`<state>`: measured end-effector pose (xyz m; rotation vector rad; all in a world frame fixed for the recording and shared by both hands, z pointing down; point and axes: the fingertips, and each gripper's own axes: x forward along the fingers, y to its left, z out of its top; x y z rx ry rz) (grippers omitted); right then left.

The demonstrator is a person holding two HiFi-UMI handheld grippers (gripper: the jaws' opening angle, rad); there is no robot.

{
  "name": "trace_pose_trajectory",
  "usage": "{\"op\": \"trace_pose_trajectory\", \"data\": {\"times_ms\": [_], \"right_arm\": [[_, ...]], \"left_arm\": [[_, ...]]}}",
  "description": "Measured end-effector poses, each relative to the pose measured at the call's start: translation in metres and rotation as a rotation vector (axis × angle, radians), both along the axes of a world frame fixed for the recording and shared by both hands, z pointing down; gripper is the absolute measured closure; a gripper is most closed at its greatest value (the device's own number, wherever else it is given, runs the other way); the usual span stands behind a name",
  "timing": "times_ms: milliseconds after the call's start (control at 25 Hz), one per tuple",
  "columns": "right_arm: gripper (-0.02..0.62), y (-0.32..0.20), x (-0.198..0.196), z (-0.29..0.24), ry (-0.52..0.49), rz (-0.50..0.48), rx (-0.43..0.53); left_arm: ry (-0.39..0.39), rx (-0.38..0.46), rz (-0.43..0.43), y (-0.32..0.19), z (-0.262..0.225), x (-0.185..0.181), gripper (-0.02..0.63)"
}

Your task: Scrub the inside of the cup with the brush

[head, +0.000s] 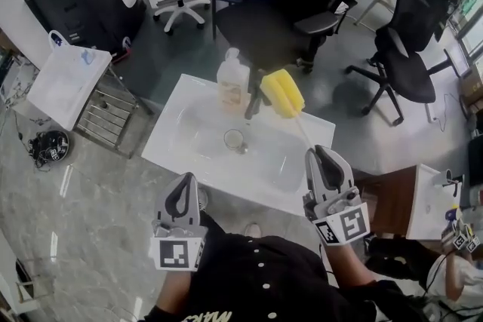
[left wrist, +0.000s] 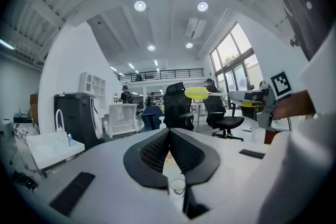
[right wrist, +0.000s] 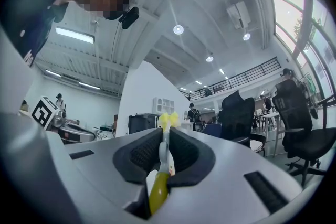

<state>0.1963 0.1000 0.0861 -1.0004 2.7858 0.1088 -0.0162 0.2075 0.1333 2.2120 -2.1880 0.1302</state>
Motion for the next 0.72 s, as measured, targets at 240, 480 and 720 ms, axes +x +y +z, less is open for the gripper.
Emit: {"op": "trace_pose_trajectory", "data": {"times_ms": [240,480,720], "right_arm": [[0.543,-0.023,-0.021,0.001,0.003,0.092,-0.004],[0.543,-0.044,-0.040,-0.011,-0.008,0.204,0.005],[0.543,-0.054,-0.062,-0.011,0.001,0.293,-0.006]], "left_arm": [[-0.006,0.008,0.106,-0.046,-0.001,-0.028,0.580],[-0.013,0.013,0.189,-0.089,-0.014,-0.065,0.580],[-0.025,0.022,0.276,-0.120,-0.016,-0.094,0.580]]}}
